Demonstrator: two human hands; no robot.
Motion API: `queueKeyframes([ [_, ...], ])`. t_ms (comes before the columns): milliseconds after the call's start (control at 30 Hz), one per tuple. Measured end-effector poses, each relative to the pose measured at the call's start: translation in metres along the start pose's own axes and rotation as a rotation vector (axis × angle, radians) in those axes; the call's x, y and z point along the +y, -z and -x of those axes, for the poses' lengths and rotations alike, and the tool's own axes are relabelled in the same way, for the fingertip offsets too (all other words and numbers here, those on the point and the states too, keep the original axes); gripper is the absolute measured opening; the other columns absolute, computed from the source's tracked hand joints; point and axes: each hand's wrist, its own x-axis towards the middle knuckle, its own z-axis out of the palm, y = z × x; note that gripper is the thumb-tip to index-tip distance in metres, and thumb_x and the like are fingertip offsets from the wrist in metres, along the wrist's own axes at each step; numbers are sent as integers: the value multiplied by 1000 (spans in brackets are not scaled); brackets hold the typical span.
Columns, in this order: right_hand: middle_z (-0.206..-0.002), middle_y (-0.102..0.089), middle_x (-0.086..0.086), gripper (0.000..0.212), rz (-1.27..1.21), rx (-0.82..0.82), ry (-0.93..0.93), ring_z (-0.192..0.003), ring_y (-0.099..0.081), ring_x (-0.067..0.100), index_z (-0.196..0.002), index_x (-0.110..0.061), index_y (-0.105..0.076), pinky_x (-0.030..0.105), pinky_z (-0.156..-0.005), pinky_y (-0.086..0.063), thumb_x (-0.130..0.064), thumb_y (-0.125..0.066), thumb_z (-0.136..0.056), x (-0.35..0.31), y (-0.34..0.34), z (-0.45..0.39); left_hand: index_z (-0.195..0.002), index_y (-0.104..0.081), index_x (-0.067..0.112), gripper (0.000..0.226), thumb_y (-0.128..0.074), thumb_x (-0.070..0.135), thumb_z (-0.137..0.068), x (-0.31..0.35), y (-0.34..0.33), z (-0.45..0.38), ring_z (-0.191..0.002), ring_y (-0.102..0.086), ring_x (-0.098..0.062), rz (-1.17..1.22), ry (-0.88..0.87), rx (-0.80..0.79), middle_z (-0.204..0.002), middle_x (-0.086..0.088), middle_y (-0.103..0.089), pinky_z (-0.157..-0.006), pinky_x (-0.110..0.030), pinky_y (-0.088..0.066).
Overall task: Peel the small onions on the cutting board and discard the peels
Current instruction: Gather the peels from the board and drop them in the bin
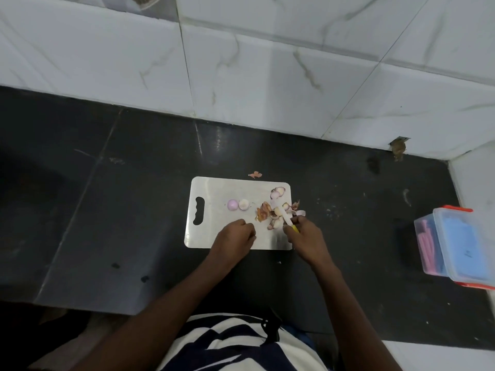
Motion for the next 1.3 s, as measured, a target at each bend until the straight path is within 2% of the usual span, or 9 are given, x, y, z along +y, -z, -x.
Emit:
queueKeyframes([
  [133, -87, -74, 0, 10, -46, 37, 5, -78, -71, 16, -106, -26, -67, 40, -73, -60, -22, -61, -99, -3, 4, 2, -108, -82, 18, 14, -73, 27, -101, 18, 7, -22, -88, -76, -18, 161, 47, 58, -98, -1, -82, -82, -36, -62],
  [267, -82, -76, 1, 14, -151, 127, -22, -62, -65, 4, -104, -20, -71, 22, -56, -47, -21, -58, -100, -4, 8, 3, -124, -80, 19, 27, -72, 34, -103, 37, 12, -36, -92, -78, -19, 156, 29, 52, -104, -2, -83, -77, -30, -60],
  [367, -90, -75, 0, 16, -231, 137, -29, -71, -68, 13, -110, -21, -71, 27, -62, -50, -18, -58, -100, -6, 11, 1, -125, -79, 28, 25, -73, 37, -102, 30, 20, -26, -86, -78, -15, 160, 33, 115, -98, 3, -82, -77, -33, -64],
  [467, -109, -74, -2, 34, -47, 94, 75, -92, -71, 16, -129, -27, -70, 35, -79, -57, -12, -59, -101, -15, 4, -7, -117, -81, 34, 18, -76, 39, -100, -3, 25, -8, -82, -75, -7, 205, 108, 93, -94, 11, -82, -81, -33, -64],
  [567, -112, -73, 0, 45, 149, 81, 251, -100, -68, 15, -132, -27, -74, 29, -90, -55, -2, -63, -97, -39, -4, -39, -115, -82, 32, 16, -78, 29, -99, -32, 30, 4, -81, -74, -6, 327, 148, 77, -93, 15, -81, -85, -35, -64],
  [767, -97, -81, 0, 27, 178, 101, 461, -89, -75, 16, -99, -16, -82, 18, -81, -55, 5, -73, -85, -113, -33, -142, -117, -82, 35, 26, -81, 20, -96, -51, 45, 19, -82, -78, -4, 385, 171, 55, -95, 22, -81, -82, -34, -66],
  [1000, -111, -78, 10, 43, 381, -127, 531, -106, -71, 27, -109, -13, -82, 15, -83, -40, 14, -64, -80, -131, -86, -209, -110, -84, 36, 24, -84, 18, -94, -54, 46, 34, -83, -78, -5, 365, 218, 60, -93, 24, -81, -80, -18, -59],
  [1167, -112, -76, 10, 31, 307, 70, 585, -105, -70, 27, -109, -10, -81, 23, -93, -45, 3, -64, -87, -112, -73, -223, -110, -83, 36, 20, -82, 22, -96, -57, 39, 38, -92, -78, -3, 409, 279, 56, -99, 26, -80, -87, -25, -62],
  [1300, -97, -68, 5, 10, 331, 88, 535, -90, -65, 22, -96, -17, -79, 33, -84, -53, -11, -75, -90, -81, -49, -210, -111, -83, 34, 22, -81, 17, -97, -50, 36, 28, -95, -79, -5, 478, 301, 101, -101, 25, -81, -87, -31, -63],
])
